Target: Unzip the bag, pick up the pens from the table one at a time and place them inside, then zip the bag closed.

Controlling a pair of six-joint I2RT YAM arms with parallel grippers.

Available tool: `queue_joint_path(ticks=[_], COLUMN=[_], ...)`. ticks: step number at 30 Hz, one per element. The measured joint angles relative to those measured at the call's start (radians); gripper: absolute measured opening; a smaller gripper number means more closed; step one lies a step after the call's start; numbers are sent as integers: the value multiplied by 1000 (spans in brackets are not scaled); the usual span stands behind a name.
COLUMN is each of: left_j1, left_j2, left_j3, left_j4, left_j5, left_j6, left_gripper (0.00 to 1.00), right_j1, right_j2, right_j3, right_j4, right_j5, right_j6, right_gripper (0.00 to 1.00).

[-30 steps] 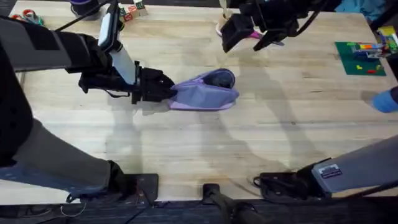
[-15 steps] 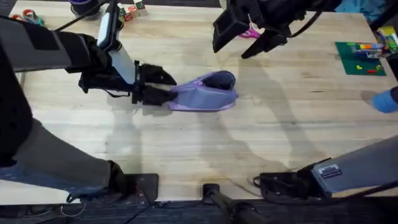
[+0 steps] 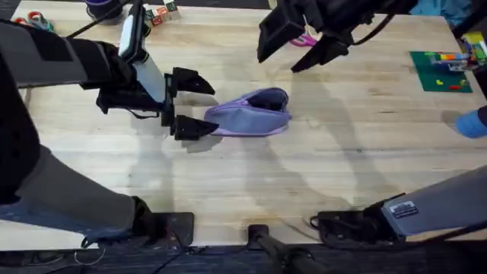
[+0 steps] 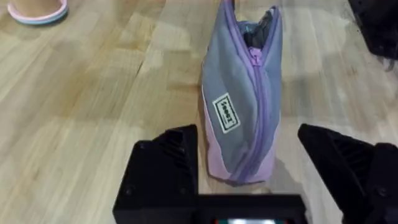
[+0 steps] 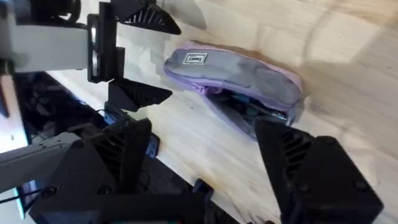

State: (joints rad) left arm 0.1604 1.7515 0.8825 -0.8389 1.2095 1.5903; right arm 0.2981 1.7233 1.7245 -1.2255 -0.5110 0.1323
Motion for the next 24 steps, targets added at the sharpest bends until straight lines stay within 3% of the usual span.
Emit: queue_joint_path(ticks=[7,17,24], left_j1=[39,68,68], left_j2=[0,0,0], left_j3=[36,283,362], left_j4=[-127,-358,-392], left_j5=[-49,-241,-313], left_j6=[-1,0,1], left_gripper=[995,995,995], right_j1=[14,45,118], right_j2=[-5,-70,-72], right_j3=[0,-4,-130], right_j4=[-3,-25,72], right_j5=[-34,-40,-44], right_j6=[0,-6,19], right_gripper=[995,995,995])
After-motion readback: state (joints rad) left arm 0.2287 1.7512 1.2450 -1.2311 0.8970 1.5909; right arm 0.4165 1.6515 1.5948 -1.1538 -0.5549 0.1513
